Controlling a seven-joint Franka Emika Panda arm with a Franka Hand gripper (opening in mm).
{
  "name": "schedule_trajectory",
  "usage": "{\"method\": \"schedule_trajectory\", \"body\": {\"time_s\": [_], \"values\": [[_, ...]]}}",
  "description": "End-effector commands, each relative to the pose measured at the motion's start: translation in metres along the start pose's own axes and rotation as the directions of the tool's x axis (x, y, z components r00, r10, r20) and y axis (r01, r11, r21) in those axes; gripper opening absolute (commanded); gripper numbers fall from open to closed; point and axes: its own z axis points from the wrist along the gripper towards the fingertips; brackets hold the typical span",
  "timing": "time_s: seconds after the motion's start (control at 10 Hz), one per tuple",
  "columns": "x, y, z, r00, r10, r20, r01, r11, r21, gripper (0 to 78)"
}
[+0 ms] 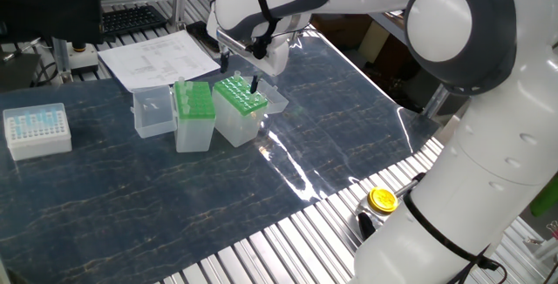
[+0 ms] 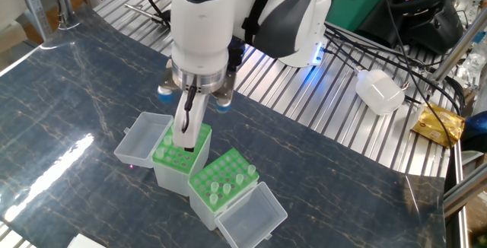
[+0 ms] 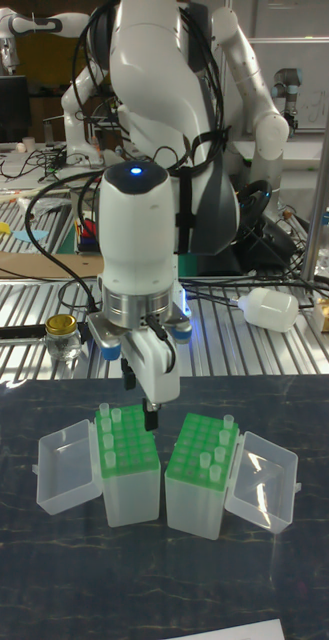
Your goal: Transfer all large pipette tips from one holder to another
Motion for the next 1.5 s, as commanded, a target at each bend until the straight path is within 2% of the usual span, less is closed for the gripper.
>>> {"method": "schedule_trajectory", "body": {"time_s": [0.1,0.6,1.5], "values": [[-0.0055,-0.0056,0.0038,1.000,0.003,0.002,-0.003,1.000,-0.004,77.4],[-0.0080,-0.0105,0.0078,1.000,0.017,0.010,-0.017,1.000,-0.004,77.4],[-0.0079,-0.0104,0.0078,1.000,0.014,0.000,-0.014,1.000,-0.005,77.4]]}}
